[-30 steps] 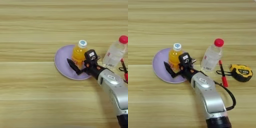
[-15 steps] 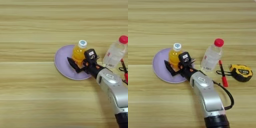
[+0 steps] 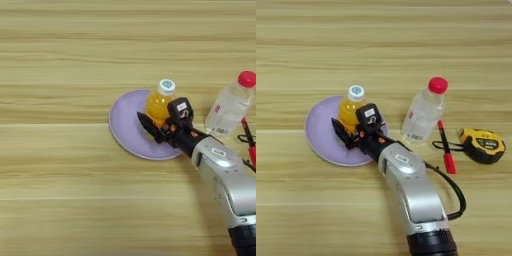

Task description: Move the objects on the table

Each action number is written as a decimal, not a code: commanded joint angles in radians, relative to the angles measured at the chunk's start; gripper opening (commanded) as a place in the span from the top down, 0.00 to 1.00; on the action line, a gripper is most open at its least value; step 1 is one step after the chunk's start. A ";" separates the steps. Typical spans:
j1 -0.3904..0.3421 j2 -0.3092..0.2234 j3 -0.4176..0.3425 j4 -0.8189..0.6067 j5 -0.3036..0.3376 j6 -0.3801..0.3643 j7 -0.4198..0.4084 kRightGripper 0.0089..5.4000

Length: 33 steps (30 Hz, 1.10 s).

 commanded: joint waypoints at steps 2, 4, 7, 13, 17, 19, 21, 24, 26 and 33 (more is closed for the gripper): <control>-0.058 -0.007 -0.024 -0.040 0.009 -0.038 -0.016 0.36; -0.059 -0.008 -0.023 -0.047 0.007 -0.036 -0.016 0.36; -0.061 -0.012 -0.017 -0.059 -0.007 -0.047 -0.019 0.36; -0.074 -0.002 -0.005 -0.088 -0.009 -0.028 -0.022 0.36; -0.088 0.007 0.006 -0.107 -0.009 -0.014 -0.027 0.36; -0.090 0.011 0.013 -0.119 -0.009 -0.007 -0.030 0.36; -0.089 0.015 0.021 -0.136 -0.006 0.001 -0.032 0.36; -0.081 0.023 0.042 -0.170 -0.003 0.014 -0.034 0.36; -0.071 0.030 0.061 -0.201 -0.002 0.028 -0.033 0.36; -0.054 0.053 0.128 -0.271 -0.008 0.066 -0.039 0.36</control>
